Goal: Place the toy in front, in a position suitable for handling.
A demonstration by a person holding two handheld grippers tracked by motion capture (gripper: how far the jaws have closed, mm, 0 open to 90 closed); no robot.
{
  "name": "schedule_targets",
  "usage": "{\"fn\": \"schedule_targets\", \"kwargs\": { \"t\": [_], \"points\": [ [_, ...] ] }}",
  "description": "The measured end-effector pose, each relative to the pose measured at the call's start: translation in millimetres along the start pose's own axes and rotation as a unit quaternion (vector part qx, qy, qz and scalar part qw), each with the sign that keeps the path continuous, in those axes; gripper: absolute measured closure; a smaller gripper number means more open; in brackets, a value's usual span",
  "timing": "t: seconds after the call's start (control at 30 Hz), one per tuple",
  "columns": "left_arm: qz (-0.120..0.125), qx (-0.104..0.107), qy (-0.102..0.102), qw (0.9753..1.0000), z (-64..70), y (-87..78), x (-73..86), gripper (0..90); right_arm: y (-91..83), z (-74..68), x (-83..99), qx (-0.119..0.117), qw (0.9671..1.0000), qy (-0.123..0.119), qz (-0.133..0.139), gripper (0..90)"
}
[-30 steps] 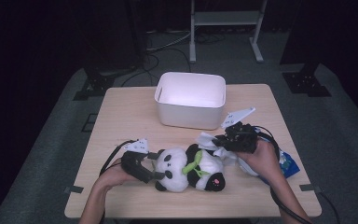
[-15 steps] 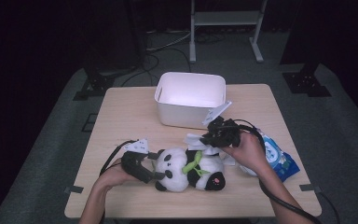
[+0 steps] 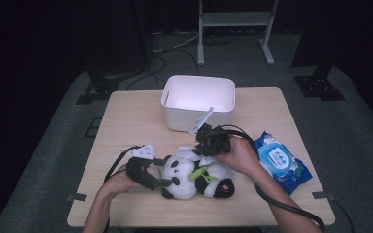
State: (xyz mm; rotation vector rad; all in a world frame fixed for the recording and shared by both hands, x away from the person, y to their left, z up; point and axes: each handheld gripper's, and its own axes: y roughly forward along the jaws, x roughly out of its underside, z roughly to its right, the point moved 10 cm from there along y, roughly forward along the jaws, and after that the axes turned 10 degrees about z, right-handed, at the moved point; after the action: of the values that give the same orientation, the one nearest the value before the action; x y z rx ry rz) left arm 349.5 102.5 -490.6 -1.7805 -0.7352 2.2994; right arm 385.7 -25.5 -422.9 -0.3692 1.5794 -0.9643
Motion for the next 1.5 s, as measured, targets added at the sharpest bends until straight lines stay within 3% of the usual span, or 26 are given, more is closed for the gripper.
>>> {"fn": "schedule_targets", "kwargs": {
  "t": [0.13,0.33,0.5,0.63,0.87,1.1,1.23,1.5],
  "points": [
    [0.001,0.001,0.0,1.0,0.2,0.0,0.0,17.0,18.7,-12.1,-2.8,-0.018,0.9993,-0.017,-0.026,82.0],
    [0.001,0.002,0.0,1.0,-0.1,-0.1,0.1,17.0,30.8,-16.0,-16.8,-0.029,0.9989,-0.023,-0.028,82.0],
    [0.004,0.002,-0.001,1.0,-0.2,-0.1,0.1,17.0,37.7,-13.6,-25.9,-0.033,0.9989,-0.017,-0.029,82.0],
    [0.004,0.003,-0.001,1.0,0.0,-0.4,0.5,17.0,45.1,-15.8,-22.9,-0.057,0.9976,-0.007,-0.039,80.2],
    [0.003,0.004,-0.002,1.0,-0.4,-0.8,0.6,16.9,29.7,-17.4,-21.7,-0.06,0.9978,-0.003,-0.028,71.0],
    [0.004,0.003,-0.003,1.0,-0.2,-0.6,0.5,17.0,15.2,-19.8,-17.8,-0.058,0.998,-0.015,-0.019,73.2],
    [0.003,0.004,-0.002,1.0,-0.4,-0.8,0.6,17.0,10.1,-22.6,-15.7,-0.069,0.9973,-0.017,-0.018,76.7],
    [0.001,0.002,-0.004,1.0,-1.1,-0.2,2.3,17.0,24.0,-35.1,-10.3,-0.092,0.994,-0.031,-0.05,80.0]
  ]
}}
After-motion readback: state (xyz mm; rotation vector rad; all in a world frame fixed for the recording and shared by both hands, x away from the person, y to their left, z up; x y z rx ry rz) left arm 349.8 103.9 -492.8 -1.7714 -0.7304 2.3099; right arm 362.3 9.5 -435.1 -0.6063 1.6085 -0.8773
